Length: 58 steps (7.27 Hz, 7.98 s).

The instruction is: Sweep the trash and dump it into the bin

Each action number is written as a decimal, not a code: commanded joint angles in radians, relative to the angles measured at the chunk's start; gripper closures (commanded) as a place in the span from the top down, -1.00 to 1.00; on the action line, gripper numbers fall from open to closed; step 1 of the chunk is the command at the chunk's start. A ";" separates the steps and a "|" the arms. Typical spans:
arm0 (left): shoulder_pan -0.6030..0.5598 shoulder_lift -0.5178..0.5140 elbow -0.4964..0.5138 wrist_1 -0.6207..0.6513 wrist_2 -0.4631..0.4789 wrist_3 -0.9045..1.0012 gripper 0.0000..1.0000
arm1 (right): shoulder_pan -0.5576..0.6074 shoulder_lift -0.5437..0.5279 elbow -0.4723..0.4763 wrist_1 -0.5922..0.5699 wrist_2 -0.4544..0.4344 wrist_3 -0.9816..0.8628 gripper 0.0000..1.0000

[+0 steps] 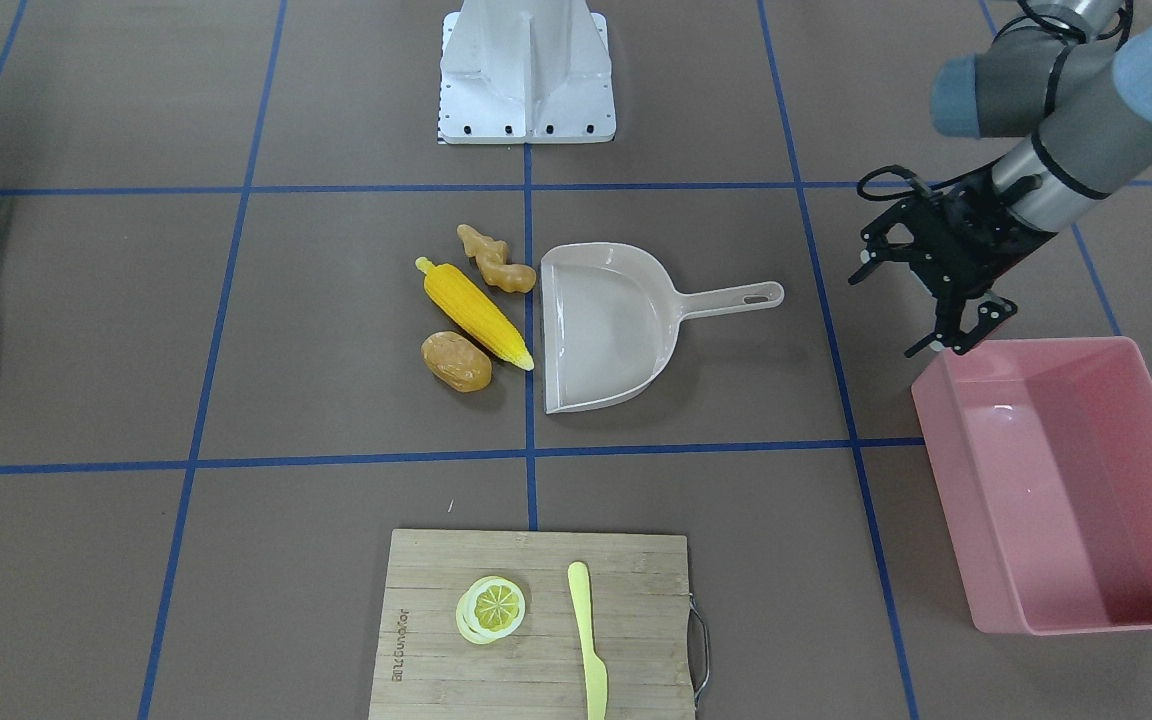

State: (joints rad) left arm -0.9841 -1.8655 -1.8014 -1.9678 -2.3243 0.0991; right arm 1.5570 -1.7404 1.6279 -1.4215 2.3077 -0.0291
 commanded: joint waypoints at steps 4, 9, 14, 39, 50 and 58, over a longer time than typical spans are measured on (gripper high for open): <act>0.125 -0.096 -0.006 0.027 0.008 0.111 0.96 | -0.127 -0.117 0.094 0.152 0.035 0.208 1.00; 0.185 -0.035 0.083 -0.321 0.028 0.114 0.94 | -0.395 -0.205 0.211 0.325 -0.051 0.518 1.00; 0.286 -0.035 0.332 -0.879 0.111 -0.167 0.94 | -0.489 -0.211 0.204 0.322 -0.077 0.523 0.96; 0.372 -0.060 0.340 -0.740 0.204 -0.173 0.94 | -1.117 0.471 0.514 -0.387 -0.209 1.103 -1.00; 0.372 -0.058 0.333 -0.729 0.227 -0.170 0.94 | -1.180 0.768 0.281 -0.375 -0.212 1.250 -1.00; 0.372 -0.057 0.332 -0.729 0.227 -0.171 0.94 | -1.193 0.999 0.083 -0.333 -0.214 1.348 -1.00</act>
State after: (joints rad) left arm -0.6121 -1.9227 -1.4685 -2.6967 -2.0970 -0.0715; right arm 0.3647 -0.7754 1.7335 -1.7582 2.0939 1.2950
